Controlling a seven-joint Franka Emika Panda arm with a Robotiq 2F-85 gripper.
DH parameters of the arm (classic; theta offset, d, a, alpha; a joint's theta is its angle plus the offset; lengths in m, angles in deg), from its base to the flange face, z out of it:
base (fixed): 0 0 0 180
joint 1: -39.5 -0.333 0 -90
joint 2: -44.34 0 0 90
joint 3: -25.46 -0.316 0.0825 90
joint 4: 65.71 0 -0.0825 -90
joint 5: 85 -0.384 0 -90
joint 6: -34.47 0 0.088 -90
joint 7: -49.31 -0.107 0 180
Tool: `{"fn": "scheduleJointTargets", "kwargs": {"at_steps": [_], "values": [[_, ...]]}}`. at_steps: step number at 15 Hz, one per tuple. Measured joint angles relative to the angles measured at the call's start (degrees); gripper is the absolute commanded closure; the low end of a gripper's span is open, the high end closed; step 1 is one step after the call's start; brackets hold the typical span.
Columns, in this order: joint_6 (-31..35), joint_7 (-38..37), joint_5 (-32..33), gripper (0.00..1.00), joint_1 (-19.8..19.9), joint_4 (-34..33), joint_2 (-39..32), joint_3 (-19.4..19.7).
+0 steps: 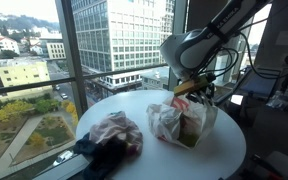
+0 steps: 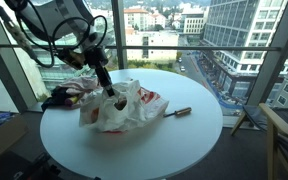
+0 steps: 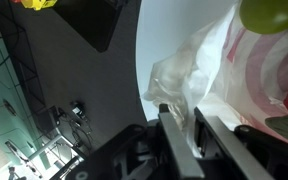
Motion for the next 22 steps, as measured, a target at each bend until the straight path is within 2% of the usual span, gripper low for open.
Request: {"fn": "scheduleJointTargets", "kwargs": {"at_steps": [1, 5, 9, 12, 17, 22], "values": [[-0.43, 0.00, 0.29, 0.94, -0.22, -0.50, -0.47, 0.00], [-3.51, -0.06, 3.37, 0.89, -1.44, -3.47, -3.63, 0.05], [-11.20, -0.31, 11.46, 0.90, -3.28, -9.74, -8.46, 0.94], [-14.63, -0.26, 17.77, 0.90, -3.87, -15.11, -11.92, 2.02], [-15.08, 0.18, 24.41, 0.91, -3.57, -22.32, -16.72, 4.50], [-12.27, 2.28, 26.62, 0.91, -2.06, -29.20, -21.04, 6.03]]}}
